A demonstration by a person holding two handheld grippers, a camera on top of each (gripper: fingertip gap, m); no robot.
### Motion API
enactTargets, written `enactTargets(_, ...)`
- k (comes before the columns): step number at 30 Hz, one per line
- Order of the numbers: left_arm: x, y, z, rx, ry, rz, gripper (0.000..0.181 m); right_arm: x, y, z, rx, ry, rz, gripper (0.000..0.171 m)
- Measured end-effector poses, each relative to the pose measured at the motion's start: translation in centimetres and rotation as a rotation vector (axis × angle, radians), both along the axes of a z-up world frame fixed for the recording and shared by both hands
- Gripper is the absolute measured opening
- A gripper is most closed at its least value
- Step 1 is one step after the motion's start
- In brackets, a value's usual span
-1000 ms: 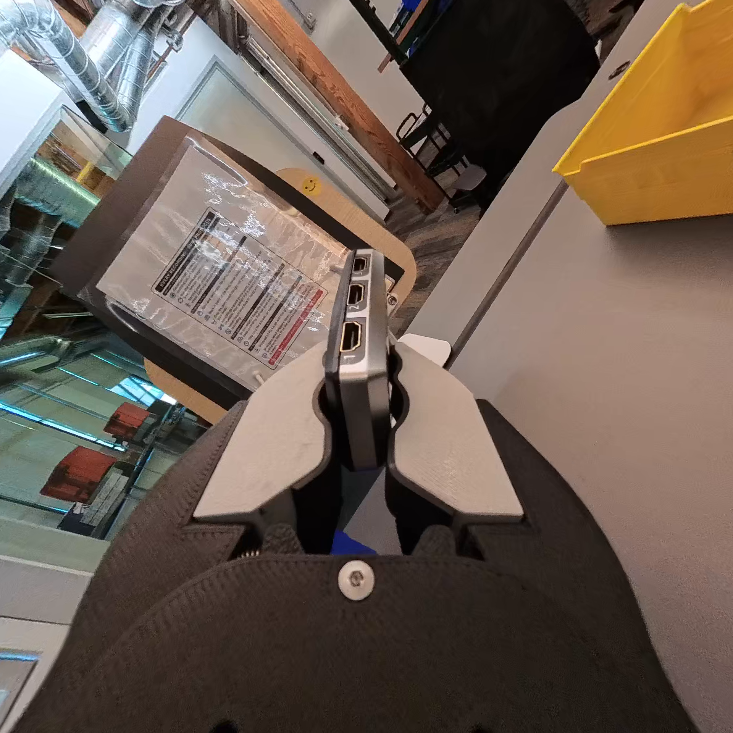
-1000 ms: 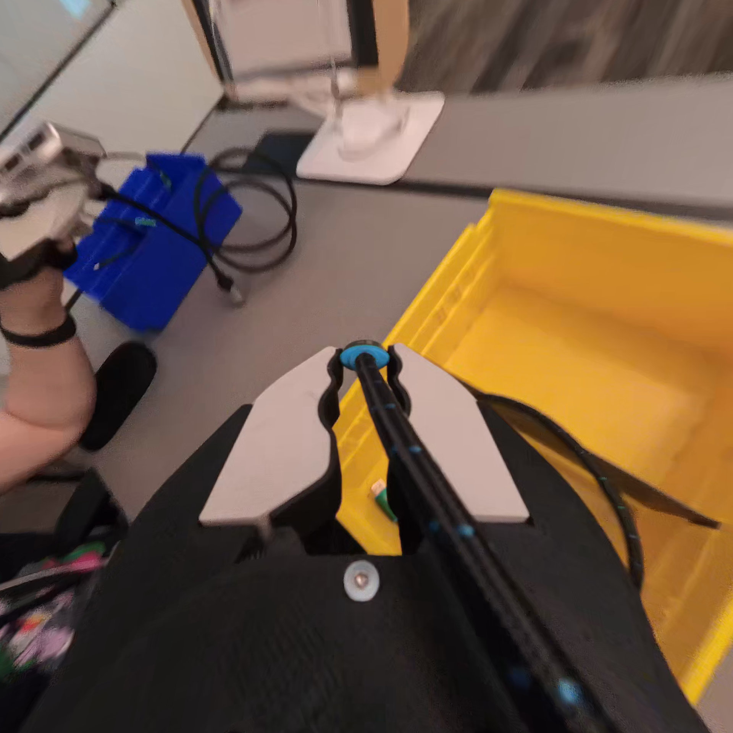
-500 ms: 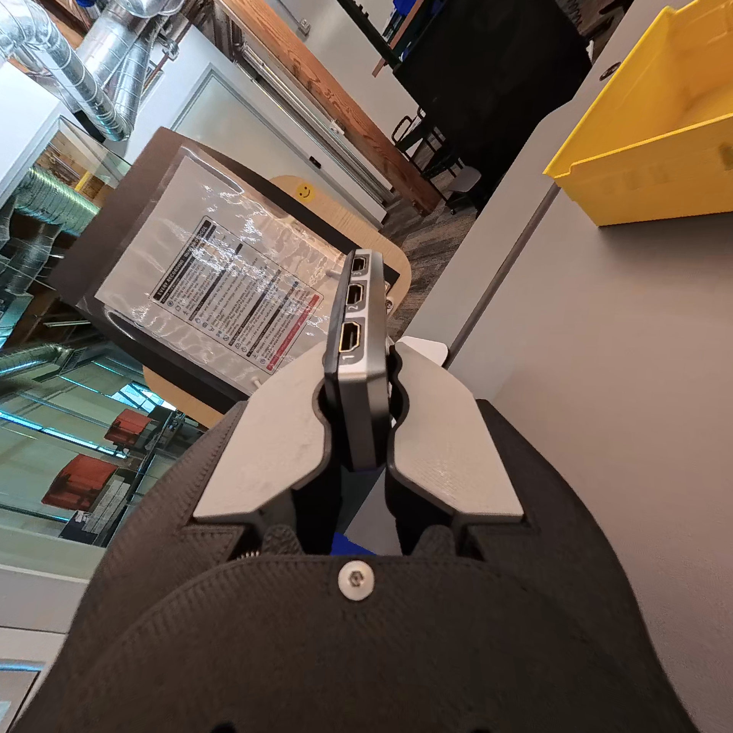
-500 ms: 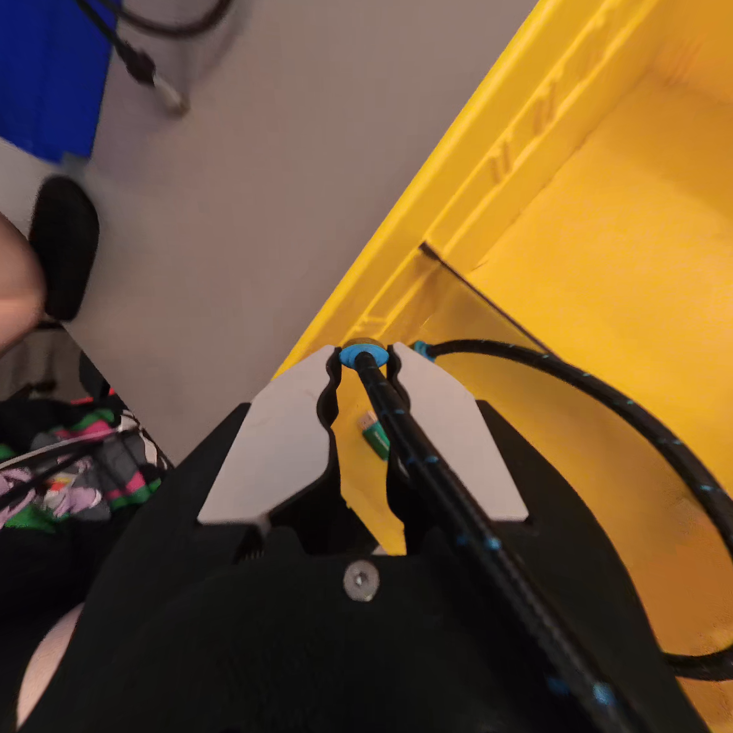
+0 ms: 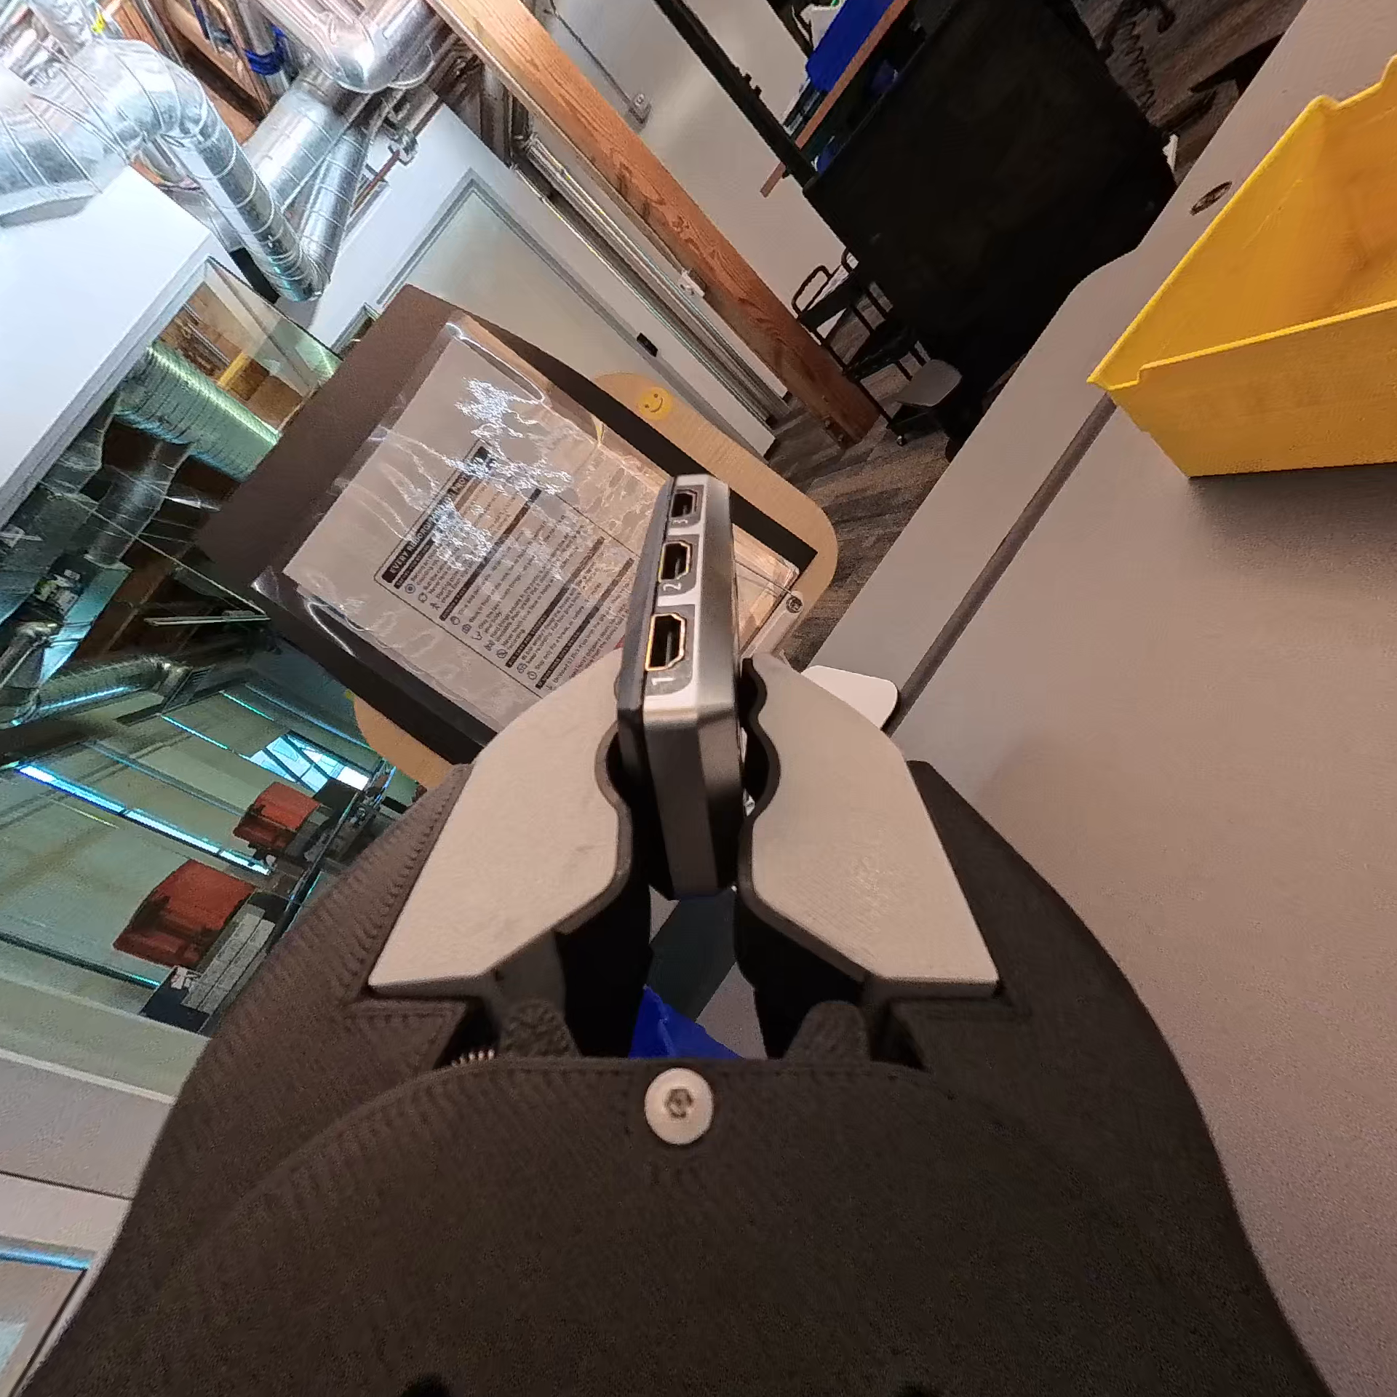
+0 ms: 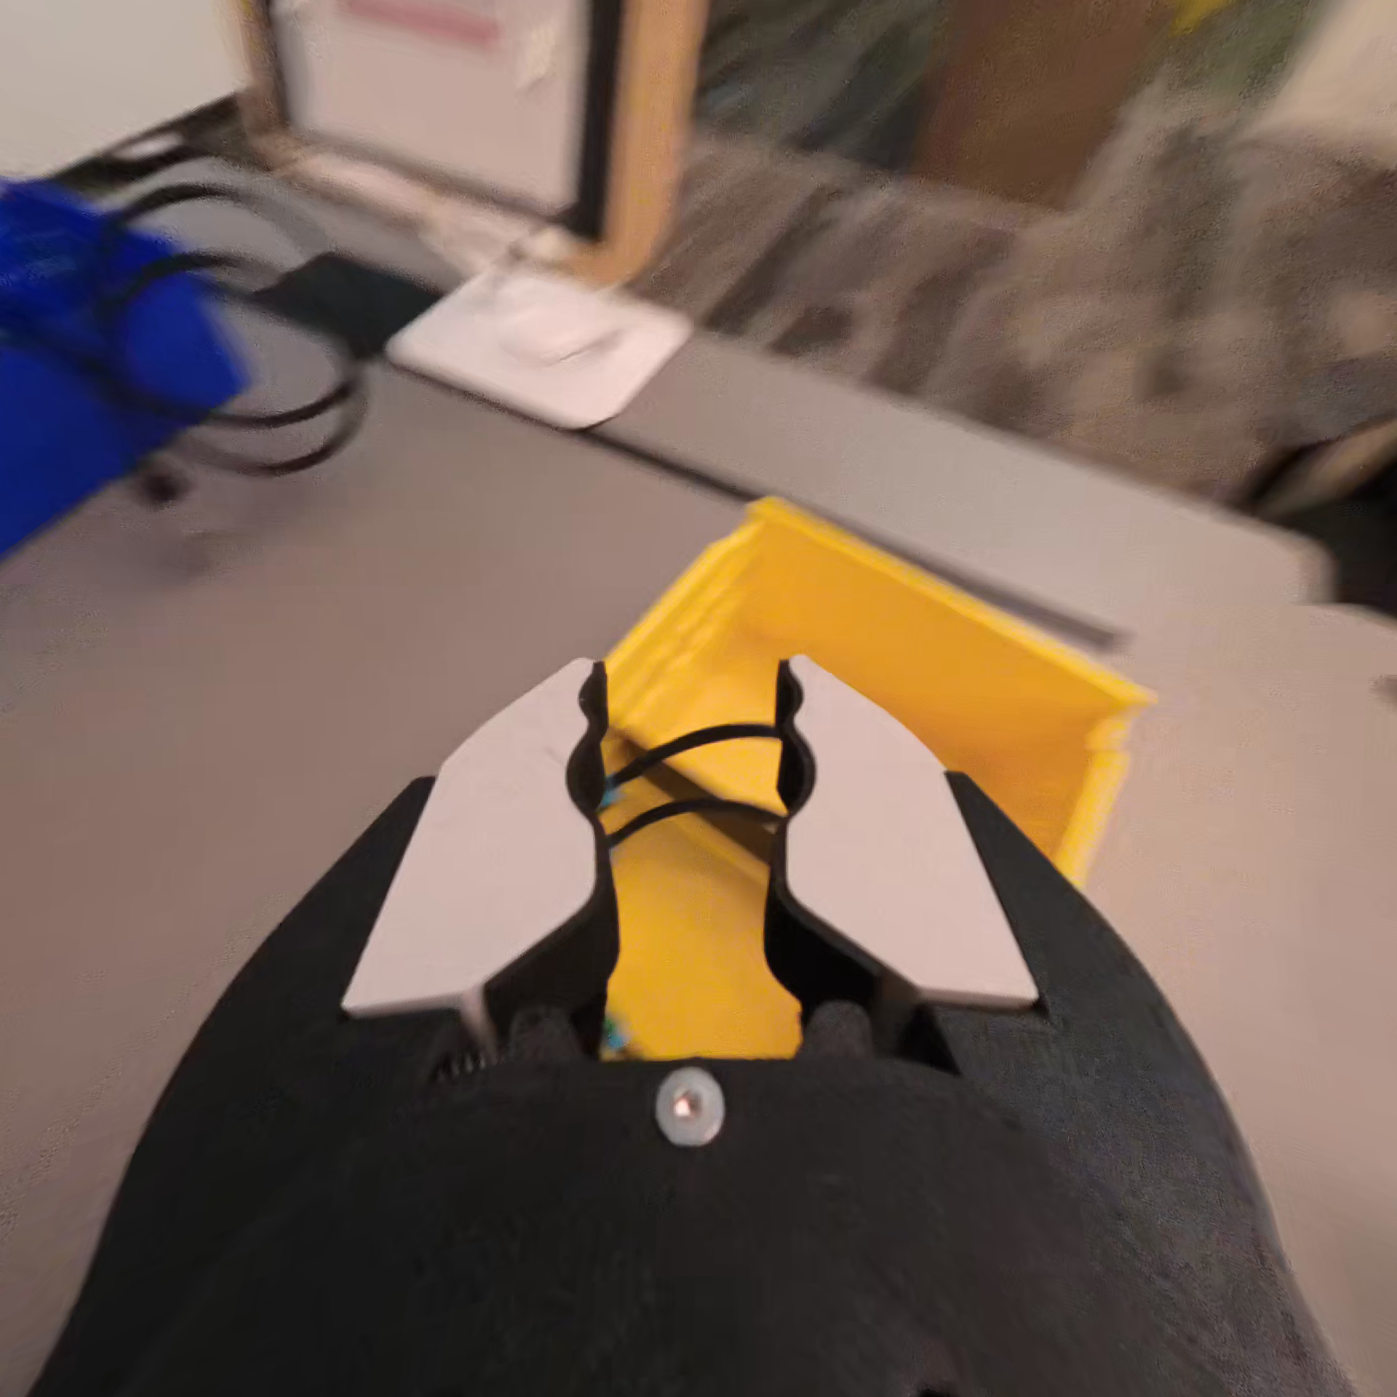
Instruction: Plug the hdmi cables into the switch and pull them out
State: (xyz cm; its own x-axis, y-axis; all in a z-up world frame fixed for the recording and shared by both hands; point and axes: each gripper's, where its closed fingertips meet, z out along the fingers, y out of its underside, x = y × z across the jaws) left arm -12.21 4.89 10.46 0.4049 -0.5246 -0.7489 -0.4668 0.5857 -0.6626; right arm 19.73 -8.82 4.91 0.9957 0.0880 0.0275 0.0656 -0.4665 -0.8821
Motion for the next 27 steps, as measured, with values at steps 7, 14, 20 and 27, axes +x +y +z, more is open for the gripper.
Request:
enactTargets(7,0.2,-0.7,0.3,0.018,0.010,-0.016,0.022,6.9,-2.9,-6.7,-0.269,-0.248,-0.143,0.057)
enactTargets(14,0.6,-0.9,-0.1,0.024,0.028,-0.019,0.023,9.5,-0.7,-8.2,-0.238,-0.507,-0.143,0.011)
enactTargets(20,0.7,-1.0,-0.1,0.027,0.027,-0.023,0.022,8.6,-3.3,-8.1,-0.330,-0.631,-0.044,0.008)
enactTargets(27,1.3,-1.5,-0.5,0.032,0.042,-0.039,0.022,7.4,-3.3,-10.9,-0.463,-0.663,0.057,0.008)
